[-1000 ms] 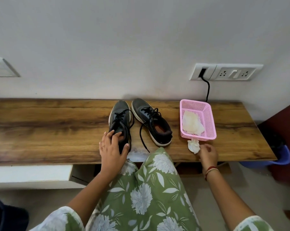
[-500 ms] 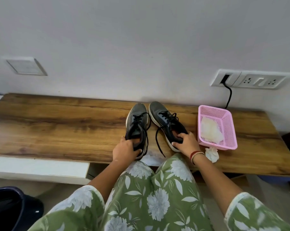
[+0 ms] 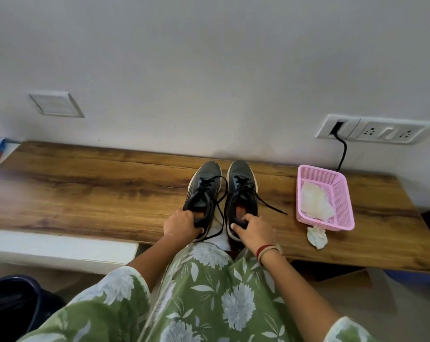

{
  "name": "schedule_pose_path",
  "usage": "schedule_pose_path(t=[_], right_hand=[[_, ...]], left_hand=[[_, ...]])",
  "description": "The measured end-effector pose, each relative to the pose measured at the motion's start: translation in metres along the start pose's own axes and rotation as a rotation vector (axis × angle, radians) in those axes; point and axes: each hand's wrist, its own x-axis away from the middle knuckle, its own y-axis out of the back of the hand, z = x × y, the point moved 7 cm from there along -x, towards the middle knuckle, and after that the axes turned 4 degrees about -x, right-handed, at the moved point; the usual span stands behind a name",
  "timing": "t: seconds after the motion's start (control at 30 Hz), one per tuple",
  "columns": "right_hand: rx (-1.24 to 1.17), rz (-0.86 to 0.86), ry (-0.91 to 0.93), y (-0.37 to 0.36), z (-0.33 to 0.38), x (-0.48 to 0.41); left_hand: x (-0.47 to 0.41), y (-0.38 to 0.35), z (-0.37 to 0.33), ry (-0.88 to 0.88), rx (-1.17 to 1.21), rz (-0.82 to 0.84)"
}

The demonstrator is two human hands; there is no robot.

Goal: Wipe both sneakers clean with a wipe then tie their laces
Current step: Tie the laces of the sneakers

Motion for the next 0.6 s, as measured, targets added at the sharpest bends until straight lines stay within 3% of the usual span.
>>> schedule_pose_path(t=[0.13, 0.27, 0.33, 0.43, 0.53, 0.6], right_hand=[[0.073, -0.013, -0.059, -0.005, -0.004, 0.018], [0.028, -0.046, -0.075, 0.002, -0.011, 0.025], [-0.003, -0.098, -0.035, 0.006, -0.013, 0.026], [-0.146, -0.190, 0.058, 0.003, -0.017, 0.030], [-0.199, -0.226, 0.187, -0.005, -0.013, 0.033], [-0.149, -0.224, 0.192, -0.009, -0.013, 0.033]], left_hand=[[0.002, 0.005, -0.006, -0.013, -0.020, 0.001], [0.011, 0.041, -0.039, -0.204, 0.128, -0.324], [0.008, 0.050, -0.063, -0.323, 0.229, -0.365], [-0.007, 0.040, -0.102, -0.399, 0.216, -0.244], [-0.026, 0.009, -0.122, -0.311, 0.092, -0.014], [-0.033, -0.004, -0.122, -0.239, 0.101, 0.046]])
